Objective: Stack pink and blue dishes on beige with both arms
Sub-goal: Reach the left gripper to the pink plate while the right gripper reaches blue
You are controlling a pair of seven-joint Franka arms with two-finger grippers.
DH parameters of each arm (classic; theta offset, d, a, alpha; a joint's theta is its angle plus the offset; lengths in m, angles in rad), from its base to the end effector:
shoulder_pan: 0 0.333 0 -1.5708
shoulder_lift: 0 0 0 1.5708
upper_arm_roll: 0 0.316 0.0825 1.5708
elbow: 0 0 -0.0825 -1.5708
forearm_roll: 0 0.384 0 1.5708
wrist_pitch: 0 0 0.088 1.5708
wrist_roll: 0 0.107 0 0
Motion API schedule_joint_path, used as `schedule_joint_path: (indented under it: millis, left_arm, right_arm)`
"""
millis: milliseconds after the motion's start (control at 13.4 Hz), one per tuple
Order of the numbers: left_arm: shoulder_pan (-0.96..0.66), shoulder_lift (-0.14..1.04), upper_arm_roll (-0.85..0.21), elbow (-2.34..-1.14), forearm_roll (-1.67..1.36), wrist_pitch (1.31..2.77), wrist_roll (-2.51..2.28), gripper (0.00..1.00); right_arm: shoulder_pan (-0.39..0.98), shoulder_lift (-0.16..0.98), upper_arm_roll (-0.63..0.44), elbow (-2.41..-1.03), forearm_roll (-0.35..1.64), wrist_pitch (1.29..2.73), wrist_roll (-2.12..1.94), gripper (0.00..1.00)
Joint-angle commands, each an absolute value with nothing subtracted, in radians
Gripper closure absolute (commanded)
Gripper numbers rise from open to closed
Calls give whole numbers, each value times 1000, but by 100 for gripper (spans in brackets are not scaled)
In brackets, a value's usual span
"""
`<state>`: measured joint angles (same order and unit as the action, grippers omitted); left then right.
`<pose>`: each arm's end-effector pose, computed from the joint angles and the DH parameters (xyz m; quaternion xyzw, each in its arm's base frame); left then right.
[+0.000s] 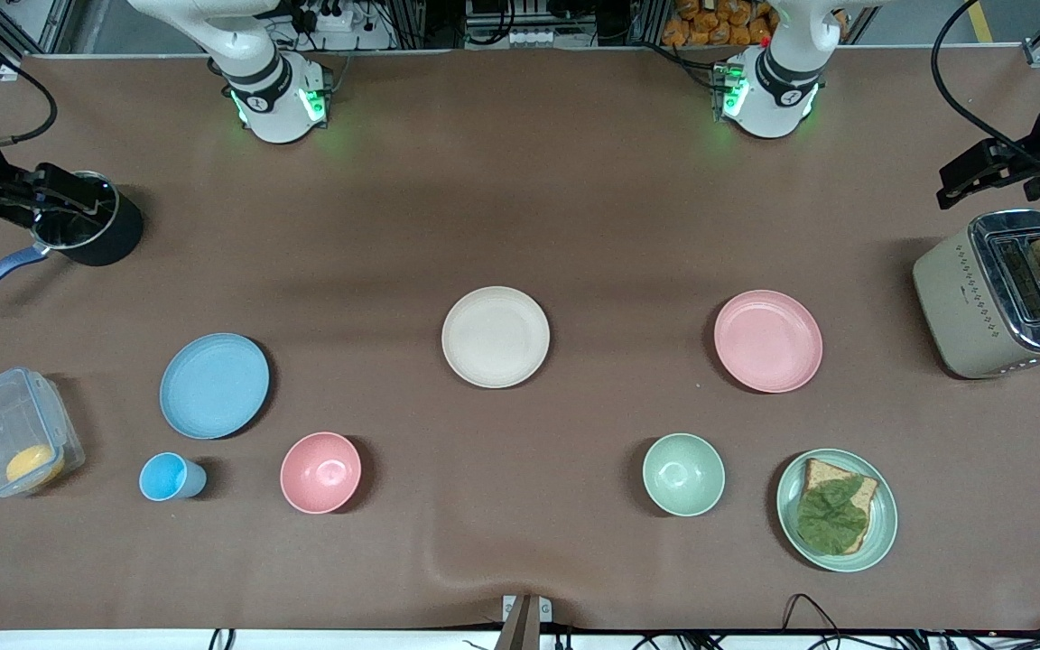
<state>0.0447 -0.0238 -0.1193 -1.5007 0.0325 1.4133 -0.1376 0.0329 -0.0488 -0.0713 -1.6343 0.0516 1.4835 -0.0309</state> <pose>0.5293 -0.0366 0.6566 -0.9988 -0.0336 0.0298 0.0208 0.5286 -0.0153 0.6142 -0.9983 0.0027 0.0500 0.0293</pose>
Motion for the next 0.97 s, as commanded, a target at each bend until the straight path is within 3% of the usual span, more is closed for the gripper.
schedule_joint_path:
  millis: [0, 299, 522, 672, 896]
  left_arm:
    - [58, -25, -132, -1485, 43, 1396, -138, 0]
    - [60, 23, -132, -1512, 38, 1396, -132, 0]
    - [61, 130, -130, -1566, 37, 1469, -137, 0]
    - [93, 156, -130, -1693, 37, 1631, -138, 0]
    - [133, 178, -132, -1947, 37, 1995, -133, 0]
  right_arm:
    - [20, -58, -58, -1632, 35, 1479, -32, 0]
    - [20, -55, -58, -1632, 35, 1480, -32, 0]
    - [-3, -32, -60, -1650, 41, 1489, -32, 0]
    - [-37, -15, -60, -1722, 51, 1555, -37, 0]
    - [-81, -14, -60, -1897, 51, 1742, -127, 0]
